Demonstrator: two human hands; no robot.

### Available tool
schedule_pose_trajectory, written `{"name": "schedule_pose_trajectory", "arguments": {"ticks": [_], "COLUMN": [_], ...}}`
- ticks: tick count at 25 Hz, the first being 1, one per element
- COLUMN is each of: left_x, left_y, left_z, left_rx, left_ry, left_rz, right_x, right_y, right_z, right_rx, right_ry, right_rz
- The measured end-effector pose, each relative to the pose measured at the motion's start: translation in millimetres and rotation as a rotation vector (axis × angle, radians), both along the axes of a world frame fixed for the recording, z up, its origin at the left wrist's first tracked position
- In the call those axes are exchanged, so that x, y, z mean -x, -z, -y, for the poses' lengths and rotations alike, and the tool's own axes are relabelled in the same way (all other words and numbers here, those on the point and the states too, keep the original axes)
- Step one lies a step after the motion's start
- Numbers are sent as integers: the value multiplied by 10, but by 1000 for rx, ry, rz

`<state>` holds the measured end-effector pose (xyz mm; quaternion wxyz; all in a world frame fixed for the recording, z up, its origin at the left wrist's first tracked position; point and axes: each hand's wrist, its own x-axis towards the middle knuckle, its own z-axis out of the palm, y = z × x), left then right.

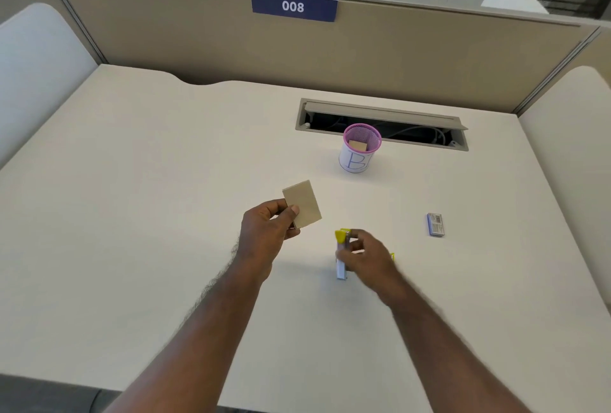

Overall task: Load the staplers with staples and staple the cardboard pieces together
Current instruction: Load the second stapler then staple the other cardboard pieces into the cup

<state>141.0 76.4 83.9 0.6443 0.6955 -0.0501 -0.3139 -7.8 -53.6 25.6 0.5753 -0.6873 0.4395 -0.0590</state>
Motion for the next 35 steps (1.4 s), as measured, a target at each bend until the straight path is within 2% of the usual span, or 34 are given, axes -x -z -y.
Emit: {"name": "schedule_pose_trajectory", "arguments": {"ticks": [3, 5, 10, 19, 26, 35], "left_x": [18, 43, 113, 147, 203, 198], "left_y": [-51, -95, -207, -263, -274, -278], "left_z": [15, 36, 85, 78, 105, 92], "left_rx": [-11, -17, -28, -65, -39, -46], "left_ry": [47, 88, 240, 371, 430, 439], "left_rz": [37, 55, 112, 200, 218, 245], "right_x": [135, 182, 172, 88, -4, -57], "right_y": [-370, -612, -848, -952, -1007, -973], "right_z": [270, 399, 558, 558, 473, 416], "right_rx": [-154, -180, -61, 58, 23, -12], "right_ry": [-200, -305, -431, -482, -525, -436], "right_rz": [163, 202, 75, 3, 40, 49]}}
